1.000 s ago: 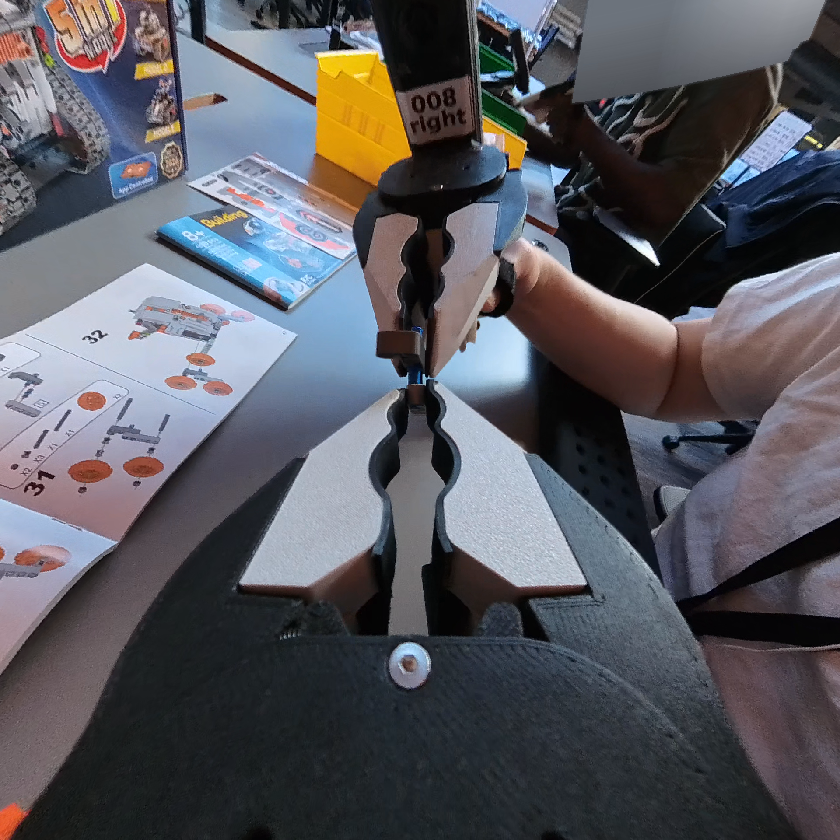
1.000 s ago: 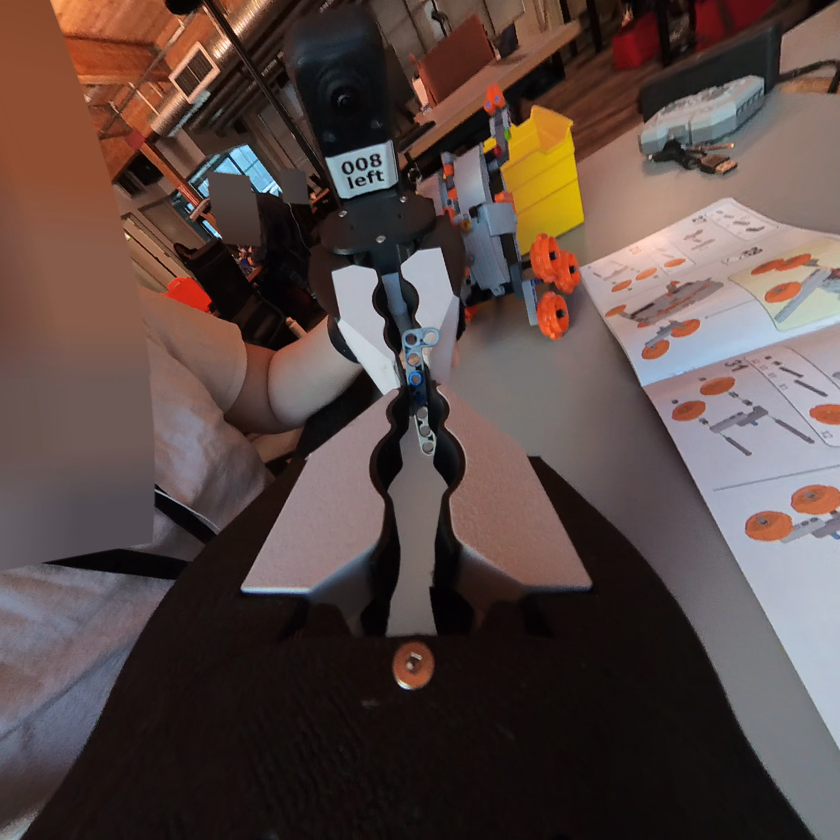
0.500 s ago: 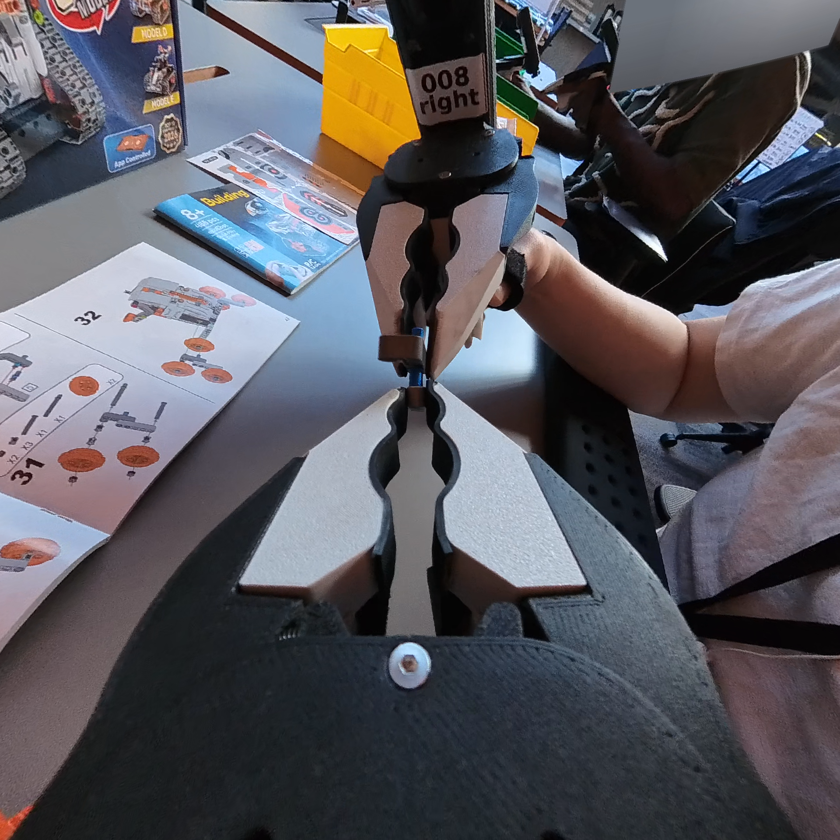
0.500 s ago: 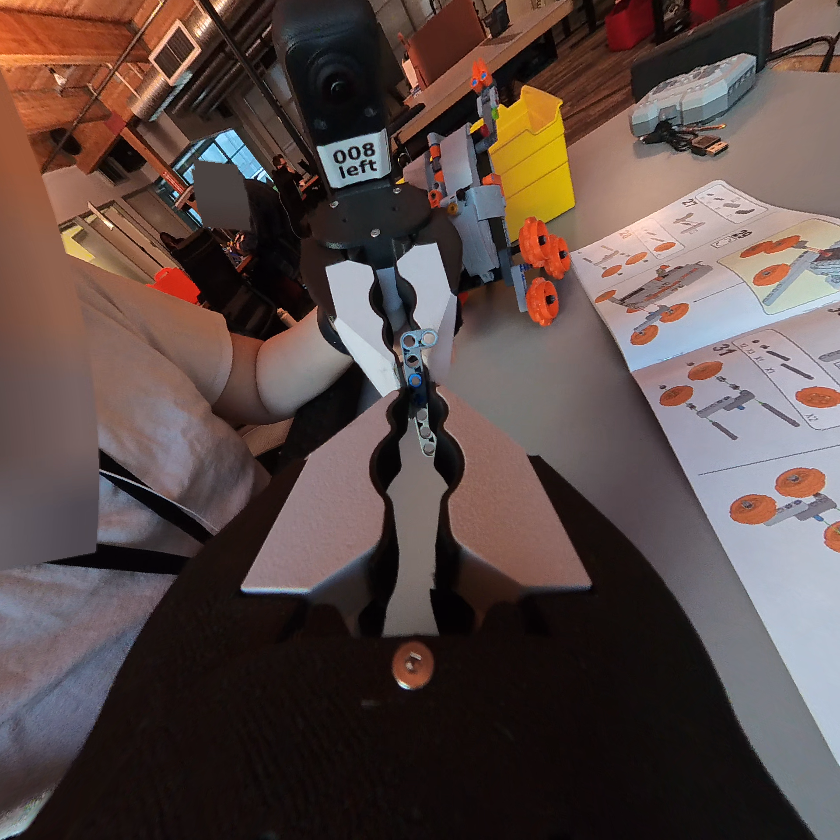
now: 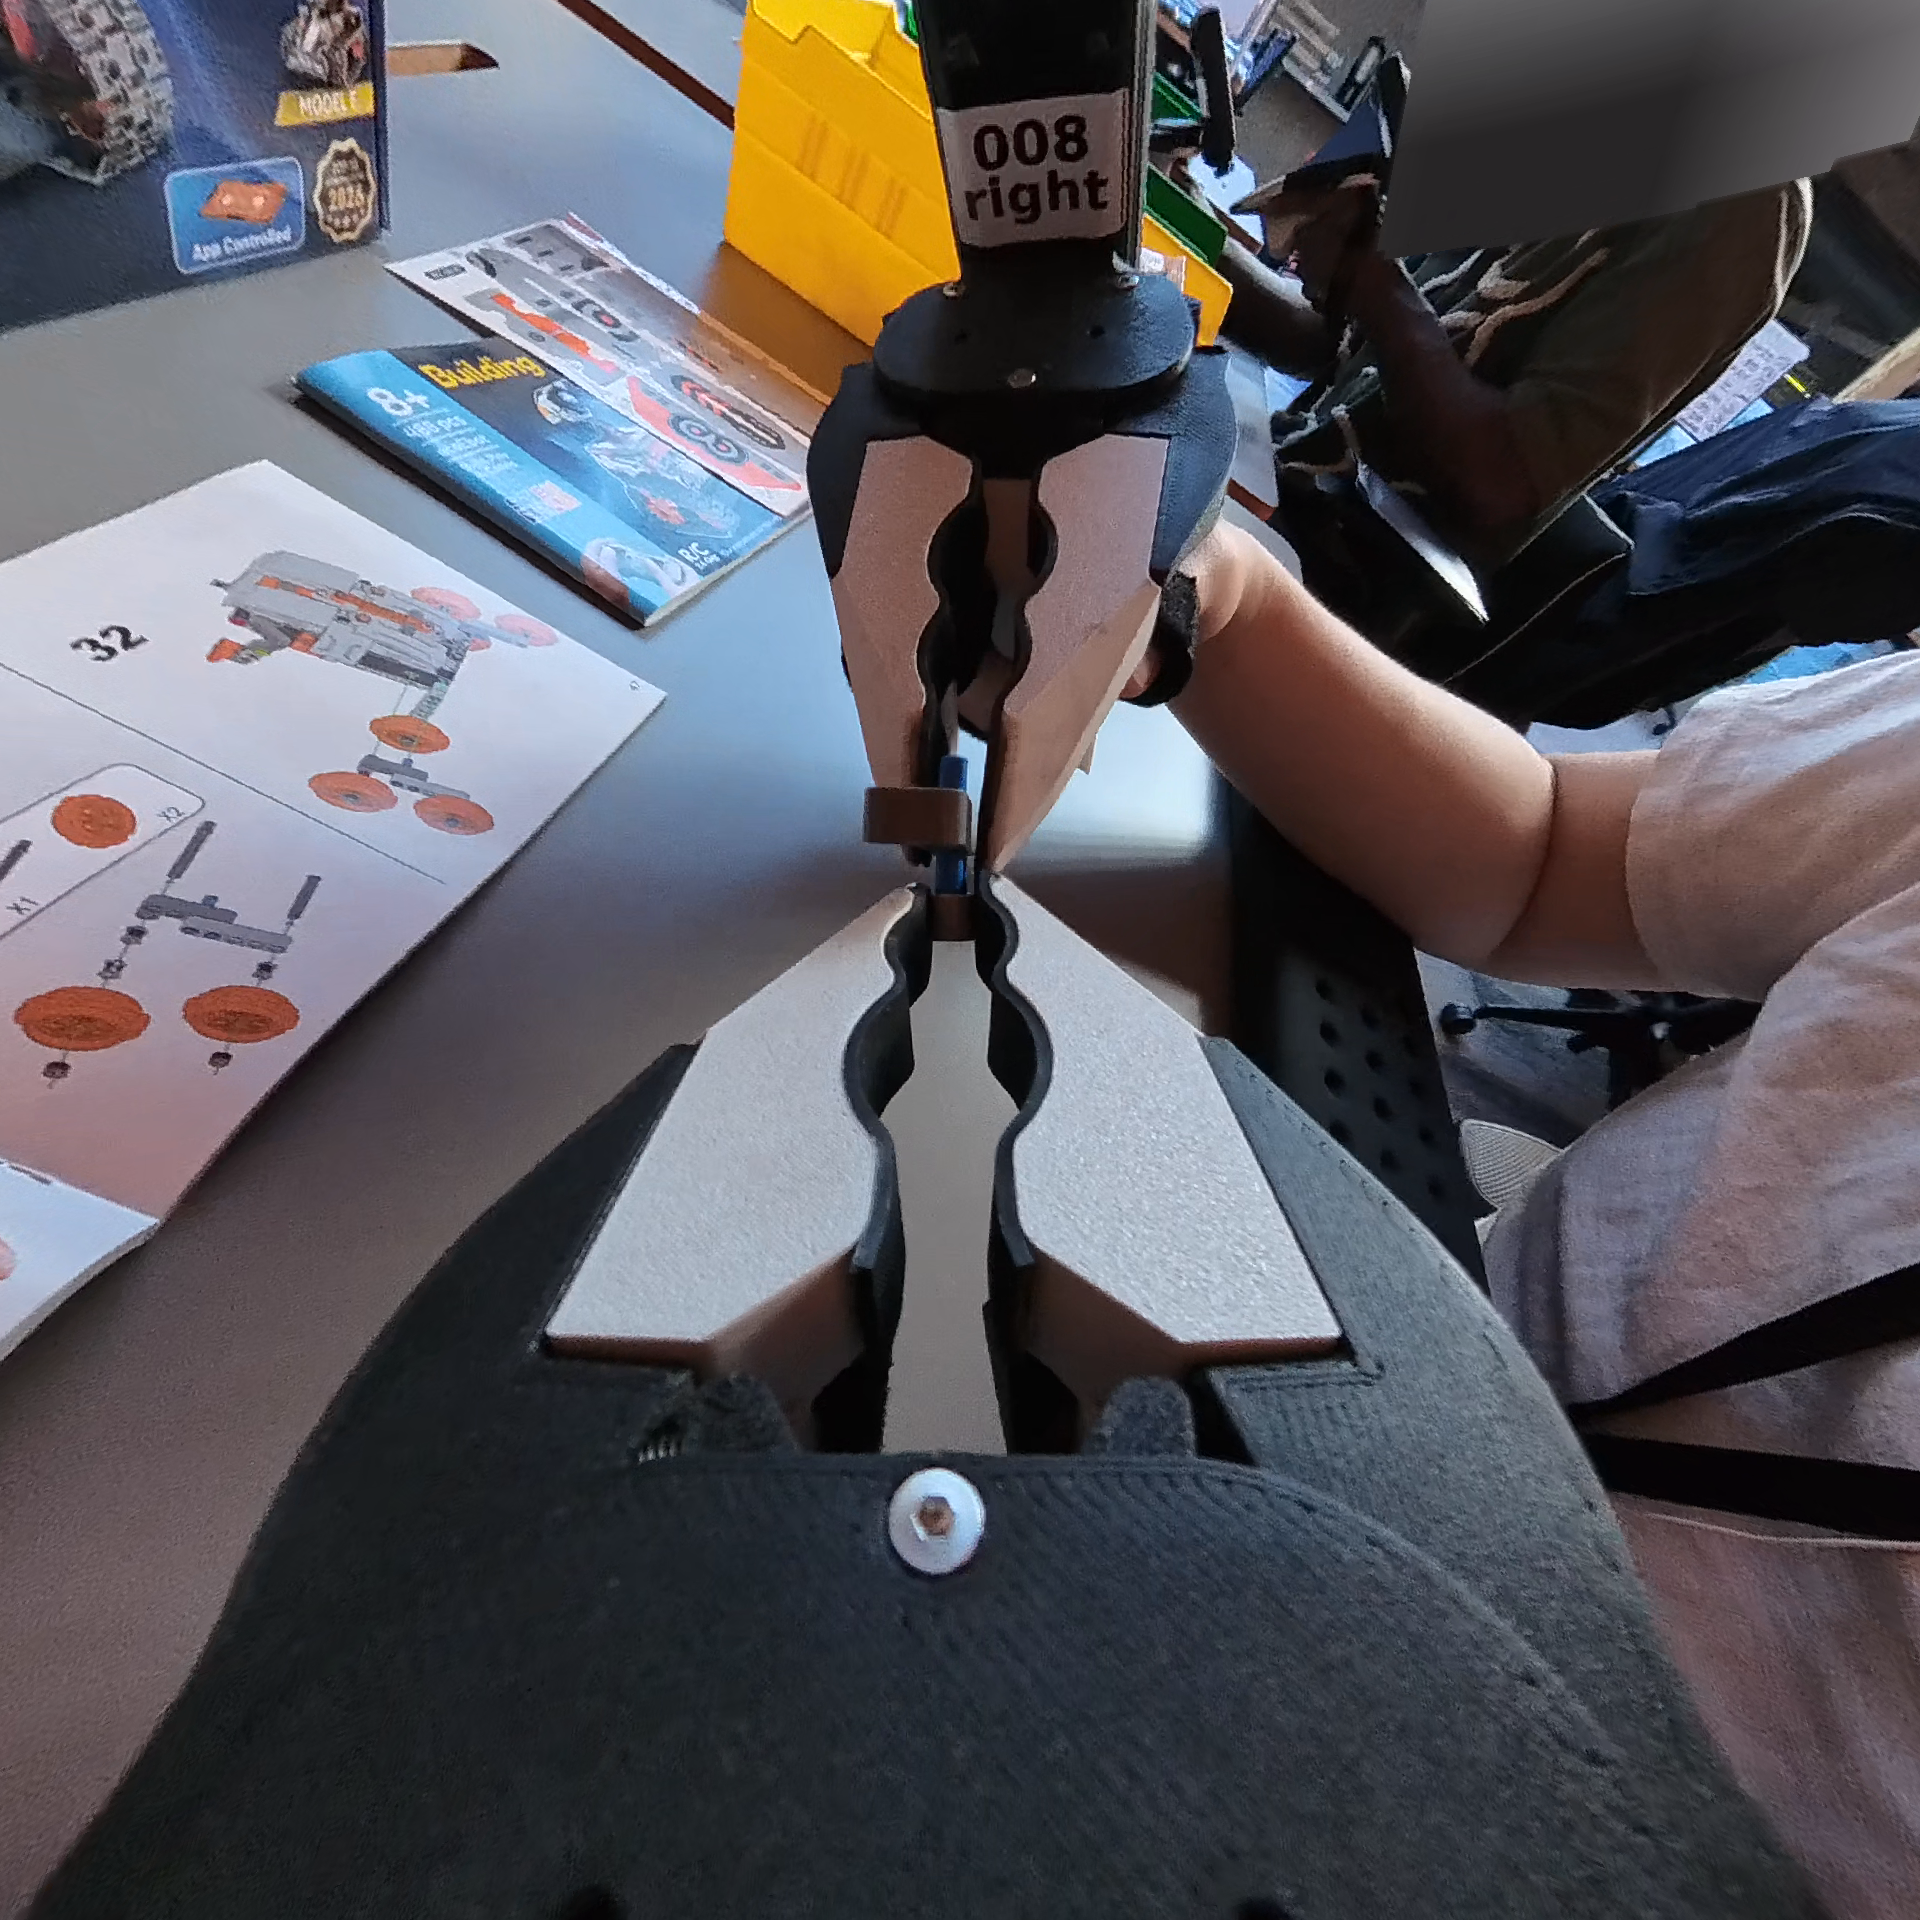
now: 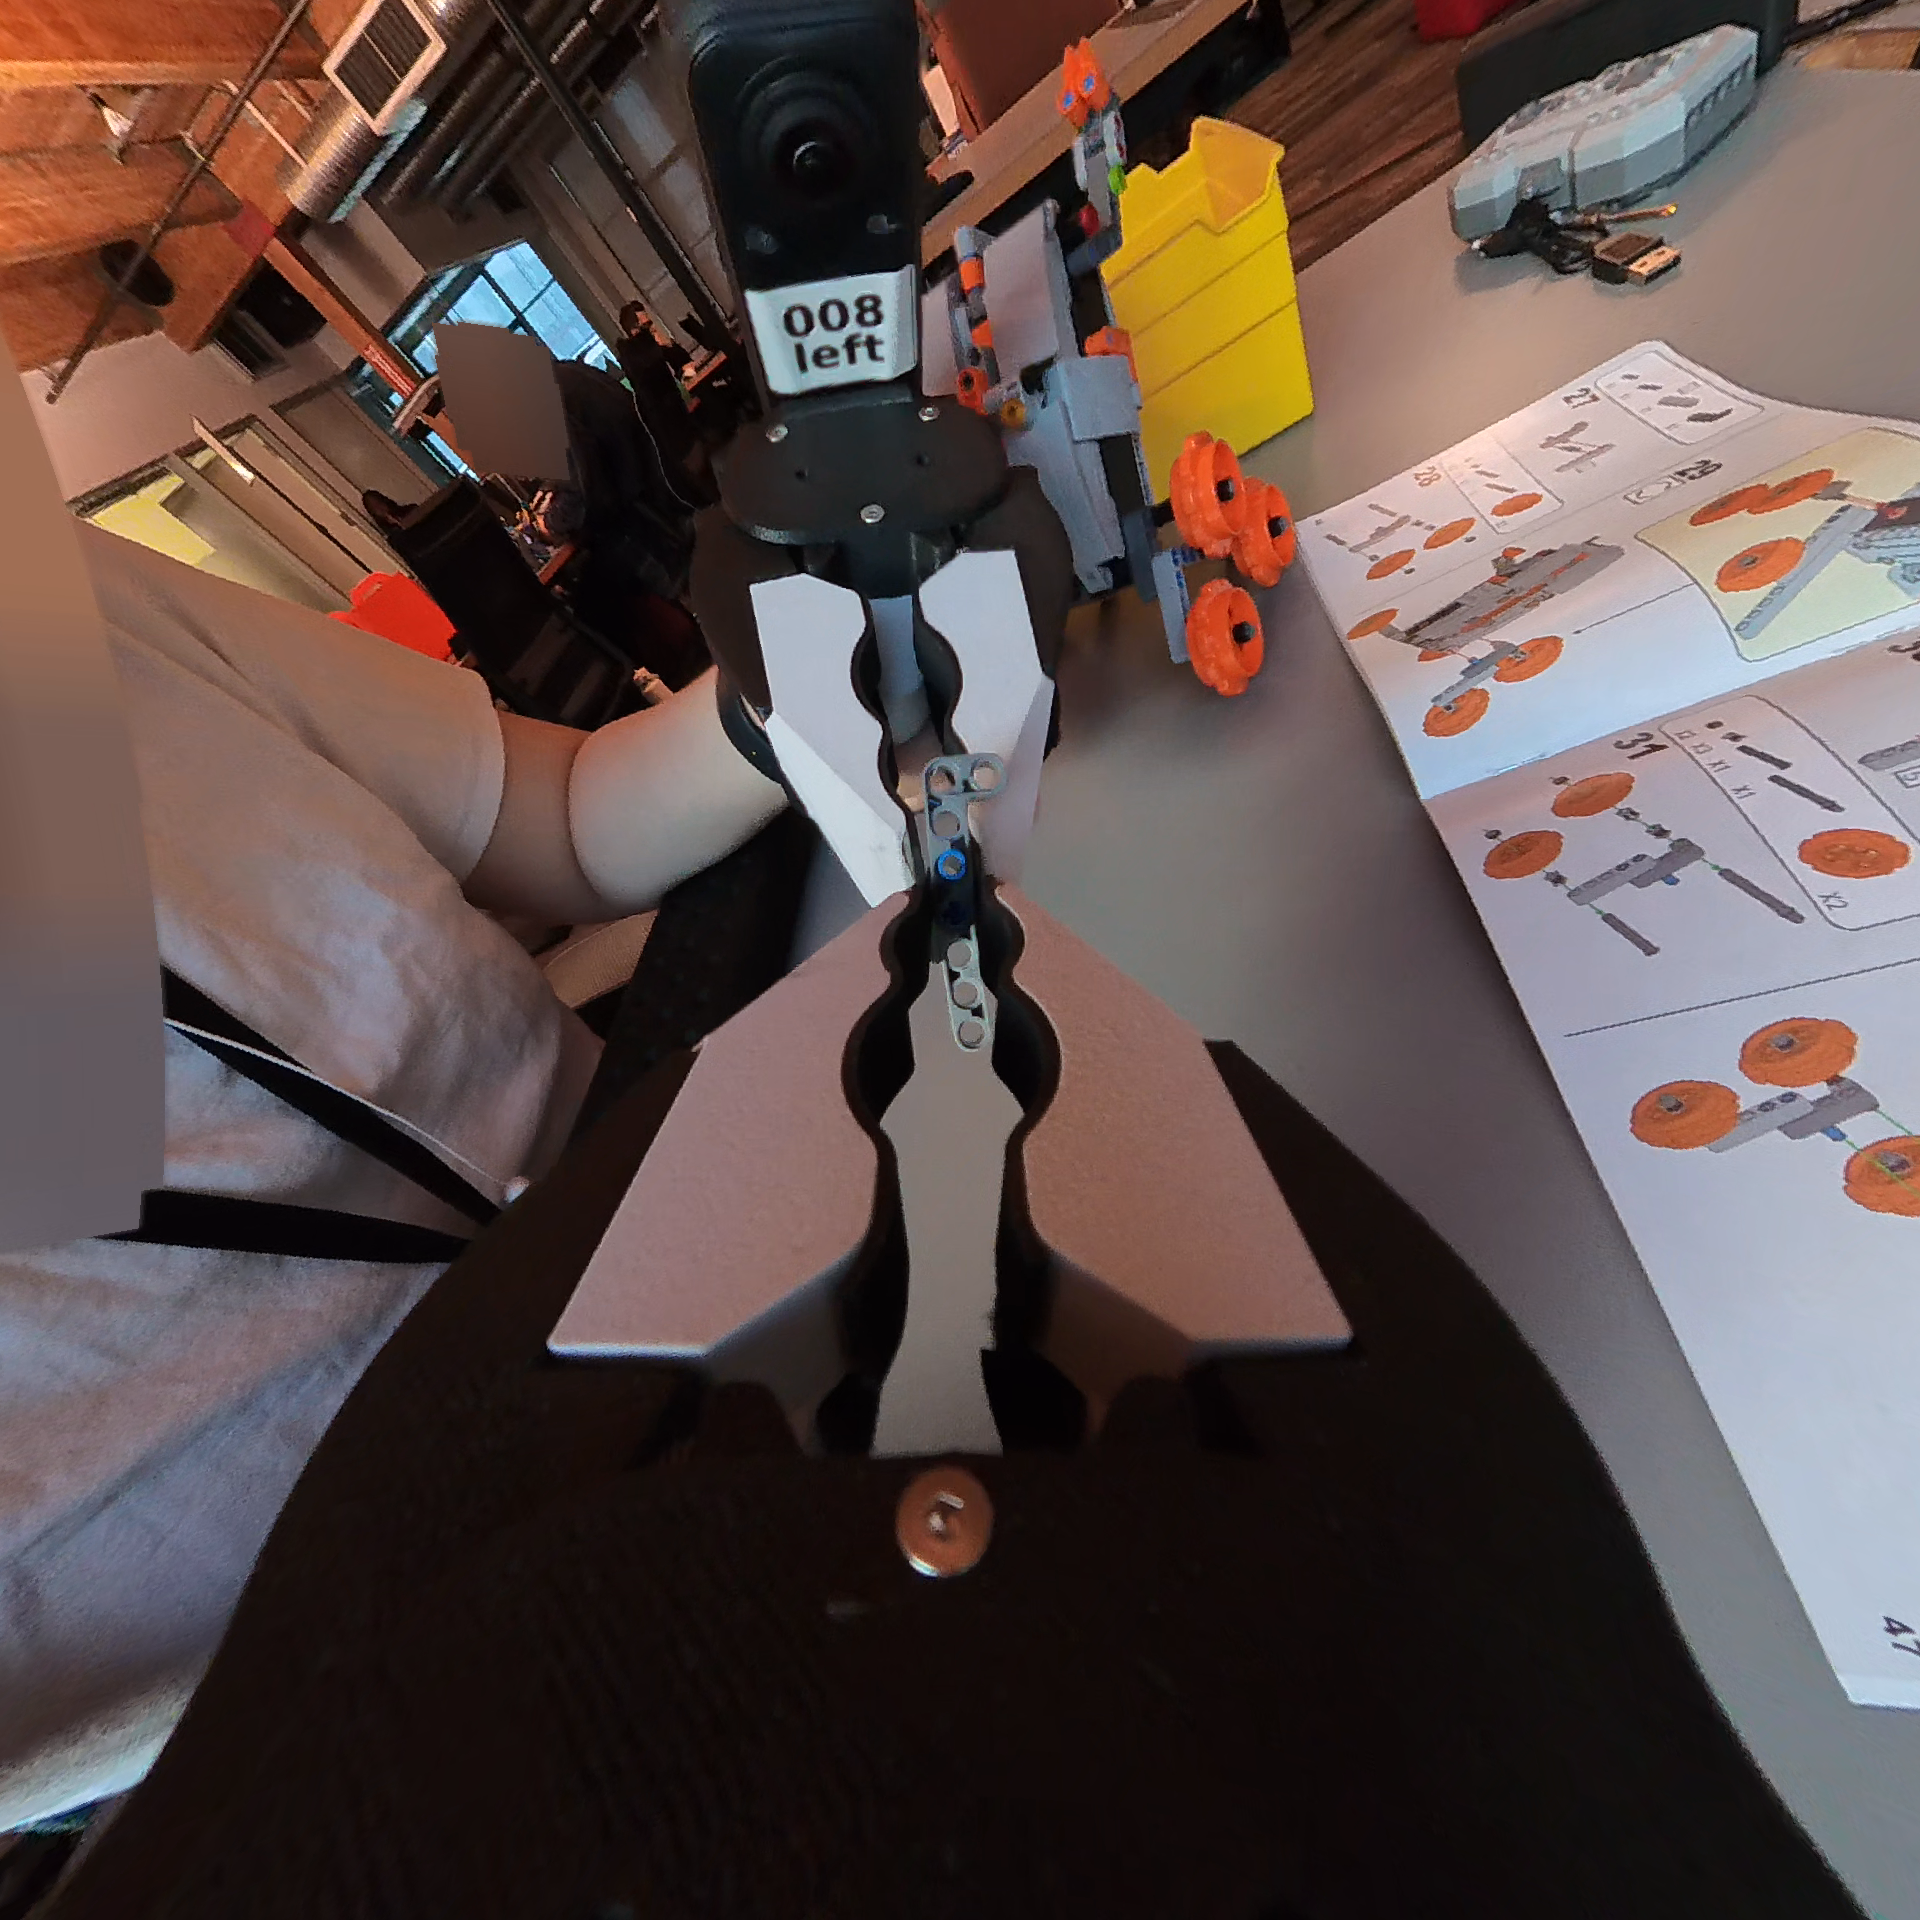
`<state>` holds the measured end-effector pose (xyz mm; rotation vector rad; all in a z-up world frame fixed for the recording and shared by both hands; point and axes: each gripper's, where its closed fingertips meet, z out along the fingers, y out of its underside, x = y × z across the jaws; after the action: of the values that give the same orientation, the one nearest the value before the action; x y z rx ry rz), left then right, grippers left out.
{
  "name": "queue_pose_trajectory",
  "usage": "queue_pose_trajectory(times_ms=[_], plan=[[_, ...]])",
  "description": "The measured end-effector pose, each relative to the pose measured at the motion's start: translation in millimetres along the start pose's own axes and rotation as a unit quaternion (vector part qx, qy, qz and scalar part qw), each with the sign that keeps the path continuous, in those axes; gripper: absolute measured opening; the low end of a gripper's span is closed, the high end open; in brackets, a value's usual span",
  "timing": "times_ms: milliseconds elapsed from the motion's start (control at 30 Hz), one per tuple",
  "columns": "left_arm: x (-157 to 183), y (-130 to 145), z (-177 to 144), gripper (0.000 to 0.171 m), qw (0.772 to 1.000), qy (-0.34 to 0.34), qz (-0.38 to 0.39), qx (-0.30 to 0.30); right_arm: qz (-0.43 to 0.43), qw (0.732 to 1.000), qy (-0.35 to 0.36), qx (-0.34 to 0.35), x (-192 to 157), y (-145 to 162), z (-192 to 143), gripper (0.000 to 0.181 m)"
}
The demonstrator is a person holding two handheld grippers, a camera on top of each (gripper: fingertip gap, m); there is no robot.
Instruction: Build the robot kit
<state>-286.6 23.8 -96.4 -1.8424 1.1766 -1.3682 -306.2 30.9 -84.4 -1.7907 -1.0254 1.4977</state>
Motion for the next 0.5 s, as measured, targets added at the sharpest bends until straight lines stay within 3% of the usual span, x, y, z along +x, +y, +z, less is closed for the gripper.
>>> queue_pose_trajectory(times_ms=[500], plan=[[10,-22,-7,0.006,0.996,-0.005,0.059,0.068,-0.050,0.998,0.003,0.037,-12,-18,-6,0.018]])
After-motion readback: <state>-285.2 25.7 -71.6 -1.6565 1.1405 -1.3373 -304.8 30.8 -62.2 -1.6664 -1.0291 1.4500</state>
